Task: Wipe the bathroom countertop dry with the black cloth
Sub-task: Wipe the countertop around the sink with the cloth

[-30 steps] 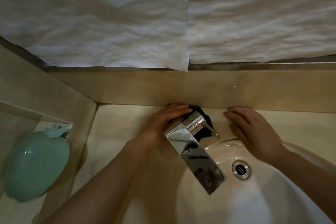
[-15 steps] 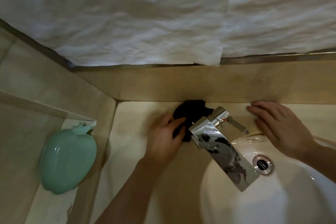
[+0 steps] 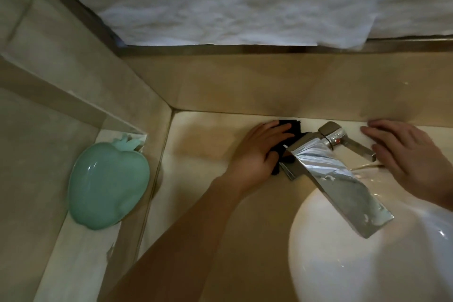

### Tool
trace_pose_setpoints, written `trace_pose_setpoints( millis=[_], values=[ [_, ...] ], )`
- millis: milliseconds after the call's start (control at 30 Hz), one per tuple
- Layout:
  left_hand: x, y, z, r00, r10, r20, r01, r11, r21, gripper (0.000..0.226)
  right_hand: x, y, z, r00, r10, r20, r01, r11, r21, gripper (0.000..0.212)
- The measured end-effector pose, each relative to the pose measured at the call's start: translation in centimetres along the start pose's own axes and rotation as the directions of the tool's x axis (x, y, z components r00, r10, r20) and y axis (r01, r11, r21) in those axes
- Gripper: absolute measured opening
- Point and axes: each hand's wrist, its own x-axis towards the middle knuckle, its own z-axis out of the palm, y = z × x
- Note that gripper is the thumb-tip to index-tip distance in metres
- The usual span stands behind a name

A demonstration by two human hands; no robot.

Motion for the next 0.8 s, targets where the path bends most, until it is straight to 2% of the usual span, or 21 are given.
trace_pose_setpoints(
  millis=[133,267,367,400,467,533,567,733,800],
  values=[
    [-2.2,0.8,-0.6,0.996,-0.090,-0.023,0.090,0.996,0.014,0.057,-0.1,-0.3,-0.2,1.000,0.006,0.001,-0.006,1.000,-0.013,0.046],
    [-5.8,0.5,-1.7,0.998,-0.059,-0.027,0.061,0.993,0.099,0.054,0.1,-0.5,0.0,0.999,0.025,-0.021,-0.025,0.999,-0.025,0.047],
    [-9.3,-0.1,-2.6,0.997,-0.074,-0.037,0.080,0.971,0.225,0.054,0.1,-0.8,0.0,0.999,0.028,-0.039,-0.029,0.999,-0.024,0.048],
    [-10.3,-0.3,-2.8,0.993,-0.099,-0.065,0.114,0.950,0.292,0.055,0.0,-0.5,0.5,0.998,0.040,-0.041,-0.041,0.999,-0.031,0.049],
    [-11.3,-0.7,-3.6,0.957,-0.232,-0.176,0.284,0.872,0.398,0.056,0.0,-0.3,0.9,0.995,0.097,0.014,-0.097,0.995,0.020,0.050],
    [-10.1,-0.9,-4.3,0.881,-0.350,-0.319,0.460,0.791,0.402,0.056,-0.3,-0.1,1.4,0.995,0.101,0.011,-0.101,0.993,0.063,0.047],
    [-9.0,-1.1,-4.4,0.860,-0.375,-0.347,0.495,0.780,0.383,0.056,-0.5,-0.4,1.2,0.994,0.106,0.032,-0.108,0.991,0.074,0.047],
    [-4.7,-0.5,-0.8,0.912,-0.315,-0.262,0.402,0.812,0.424,0.057,-0.4,0.4,2.1,0.982,0.154,0.111,-0.162,0.985,0.063,0.048],
    [-3.3,-0.8,-0.8,0.952,-0.205,-0.228,0.286,0.861,0.421,0.054,-1.5,2.2,4.1,0.993,0.074,0.090,-0.073,0.997,-0.017,0.049]
  ],
)
